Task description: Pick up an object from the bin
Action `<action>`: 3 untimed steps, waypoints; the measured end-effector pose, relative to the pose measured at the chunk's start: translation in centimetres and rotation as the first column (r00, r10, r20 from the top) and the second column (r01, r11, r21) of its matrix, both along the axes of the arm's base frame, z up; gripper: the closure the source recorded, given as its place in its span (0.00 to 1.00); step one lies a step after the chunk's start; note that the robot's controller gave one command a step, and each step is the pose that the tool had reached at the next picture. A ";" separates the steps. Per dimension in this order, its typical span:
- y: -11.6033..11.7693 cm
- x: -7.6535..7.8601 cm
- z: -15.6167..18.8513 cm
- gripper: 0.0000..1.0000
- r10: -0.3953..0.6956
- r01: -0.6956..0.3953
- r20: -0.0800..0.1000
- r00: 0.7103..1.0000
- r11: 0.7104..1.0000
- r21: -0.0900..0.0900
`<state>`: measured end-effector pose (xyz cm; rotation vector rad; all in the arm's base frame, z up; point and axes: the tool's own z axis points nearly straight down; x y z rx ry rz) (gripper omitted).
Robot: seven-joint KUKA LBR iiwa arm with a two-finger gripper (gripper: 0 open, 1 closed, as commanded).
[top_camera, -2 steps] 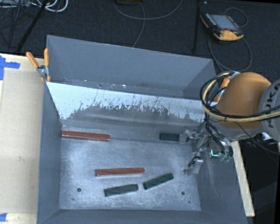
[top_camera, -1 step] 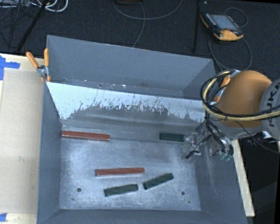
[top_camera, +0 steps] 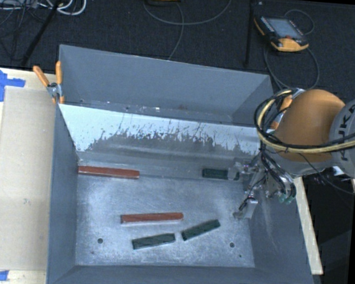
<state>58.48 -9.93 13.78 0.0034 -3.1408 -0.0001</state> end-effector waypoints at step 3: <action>1.0 -10.2 -6.9 1.00 -0.073 0.073 0.000 0.997 0.997 0.000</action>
Offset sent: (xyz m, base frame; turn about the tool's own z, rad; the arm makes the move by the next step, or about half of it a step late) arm -0.0316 -0.0208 0.0646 0.0154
